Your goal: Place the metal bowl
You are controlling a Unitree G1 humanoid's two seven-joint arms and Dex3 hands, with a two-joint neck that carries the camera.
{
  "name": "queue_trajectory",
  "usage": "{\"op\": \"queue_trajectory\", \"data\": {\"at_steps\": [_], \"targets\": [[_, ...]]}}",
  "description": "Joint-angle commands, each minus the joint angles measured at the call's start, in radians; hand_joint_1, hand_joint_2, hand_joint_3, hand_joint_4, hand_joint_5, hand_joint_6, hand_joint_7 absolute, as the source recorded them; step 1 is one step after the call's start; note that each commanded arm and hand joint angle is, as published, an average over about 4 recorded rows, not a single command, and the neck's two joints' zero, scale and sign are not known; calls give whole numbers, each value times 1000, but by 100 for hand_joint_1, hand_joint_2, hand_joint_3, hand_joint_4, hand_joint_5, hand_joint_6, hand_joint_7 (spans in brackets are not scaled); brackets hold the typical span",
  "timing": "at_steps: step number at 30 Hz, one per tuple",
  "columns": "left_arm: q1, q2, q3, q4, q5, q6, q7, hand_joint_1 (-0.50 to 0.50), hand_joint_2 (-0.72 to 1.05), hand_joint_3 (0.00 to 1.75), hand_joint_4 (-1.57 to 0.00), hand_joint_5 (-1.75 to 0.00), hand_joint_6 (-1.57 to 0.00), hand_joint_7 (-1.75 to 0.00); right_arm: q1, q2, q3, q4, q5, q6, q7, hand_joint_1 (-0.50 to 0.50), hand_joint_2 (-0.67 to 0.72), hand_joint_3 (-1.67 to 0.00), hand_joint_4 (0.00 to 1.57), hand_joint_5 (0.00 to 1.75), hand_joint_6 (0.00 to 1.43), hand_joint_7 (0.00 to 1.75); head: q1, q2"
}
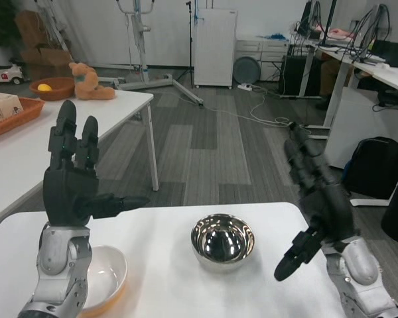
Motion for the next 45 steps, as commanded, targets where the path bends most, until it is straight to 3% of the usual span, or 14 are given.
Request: {"op": "queue_trajectory", "data": {"at_steps": [1, 6, 15, 23, 30, 45], "targets": [[8, -2, -2, -10, -4, -5, 0, -50, 25, 0, 0, -21, -3, -7, -12, -11, -73, -63, -27, -13, -40, -38, 53, -8, 0, 0, 0, 0, -5, 5], [9, -1, -12, -10, -6, -9, 0, -50, 25, 0, 0, -21, -3, -7, -53, -14, -152, -115, -108, -4, -120, -38, 53, -8, 0, 0, 0, 0, -4, 20], [24, -1, -24, -13, -19, -19, 0, -50, 25, 0, 0, -21, -3, -7, -108, -9, -100, -100, -112, -12, -192, -38, 53, -8, 0, 0, 0, 0, -9, 26], [35, 1, -25, -23, -21, -19, 0, -50, 25, 0, 0, -21, -3, -7, -125, -9, -74, -101, -116, -11, -201, -38, 47, -8, 0, 0, 0, 0, 1, 28], [42, 1, -24, -33, -24, -21, 0, -50, 25, 0, 0, -21, -3, -7, -139, -9, -32, -100, -119, -6, -201, -38, 53, -8, 0, 0, 0, 0, 2, 31], [42, 1, -22, -33, -25, -21, 0, -50, 25, 0, 0, -21, -3, -7, -153, -9, -4, -82, -117, -6, -198, -38, 53, -8, 0, 0, 0, 0, 5, 23]]}}
